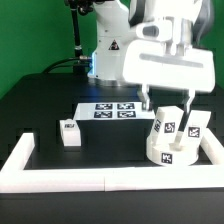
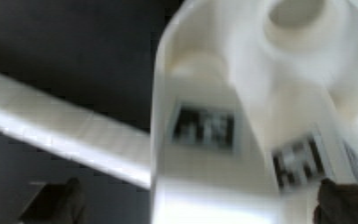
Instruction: Assemble stool
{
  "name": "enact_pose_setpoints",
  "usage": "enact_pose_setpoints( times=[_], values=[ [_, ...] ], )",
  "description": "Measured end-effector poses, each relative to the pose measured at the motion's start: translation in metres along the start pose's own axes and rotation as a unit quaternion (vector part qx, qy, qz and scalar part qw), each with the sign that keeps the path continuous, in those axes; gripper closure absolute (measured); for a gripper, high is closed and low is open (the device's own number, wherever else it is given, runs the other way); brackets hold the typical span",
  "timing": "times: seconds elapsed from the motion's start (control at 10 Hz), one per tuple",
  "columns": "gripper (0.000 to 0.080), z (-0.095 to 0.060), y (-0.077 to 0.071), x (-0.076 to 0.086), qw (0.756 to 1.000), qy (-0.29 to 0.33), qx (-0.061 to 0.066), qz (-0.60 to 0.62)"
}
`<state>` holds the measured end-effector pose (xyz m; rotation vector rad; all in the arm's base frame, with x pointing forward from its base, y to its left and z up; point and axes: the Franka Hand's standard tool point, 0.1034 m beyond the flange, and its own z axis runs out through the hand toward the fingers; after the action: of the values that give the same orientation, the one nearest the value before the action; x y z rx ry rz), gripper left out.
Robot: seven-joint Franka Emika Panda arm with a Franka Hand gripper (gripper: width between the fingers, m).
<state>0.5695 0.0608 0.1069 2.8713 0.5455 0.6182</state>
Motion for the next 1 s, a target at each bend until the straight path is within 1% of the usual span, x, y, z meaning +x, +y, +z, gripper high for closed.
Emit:
enact_pose_setpoints(
  times=[0.1,0.2,0.3,0.4,0.5,0.6,0.7,0.8,0.9,1.0],
  values=[
    [0.015,-0.014,0.006,0.006,1.0,-0.002,0.007,0.005],
    [0.015,-0.027,0.017,0.004,0.998,-0.047,0.029,0.008],
    [0.015,-0.04,0.032,0.013,0.998,-0.053,0.036,0.007],
    [0.015,-0.044,0.043,0.018,0.997,-0.07,0.04,0.002],
    [0.015,-0.041,0.047,0.025,0.992,-0.119,0.042,-0.03],
    [0.015,-0.04,0.045,0.029,0.987,-0.155,0.044,-0.028],
    [0.015,-0.04,0.042,0.027,0.981,-0.188,0.049,-0.03],
    [0.015,-0.04,0.042,0.028,0.978,-0.198,0.05,-0.031],
    [0.015,-0.038,0.04,0.025,0.977,-0.206,0.058,-0.02],
    [0.015,-0.033,0.038,0.018,0.973,-0.219,0.075,0.004]
  ],
)
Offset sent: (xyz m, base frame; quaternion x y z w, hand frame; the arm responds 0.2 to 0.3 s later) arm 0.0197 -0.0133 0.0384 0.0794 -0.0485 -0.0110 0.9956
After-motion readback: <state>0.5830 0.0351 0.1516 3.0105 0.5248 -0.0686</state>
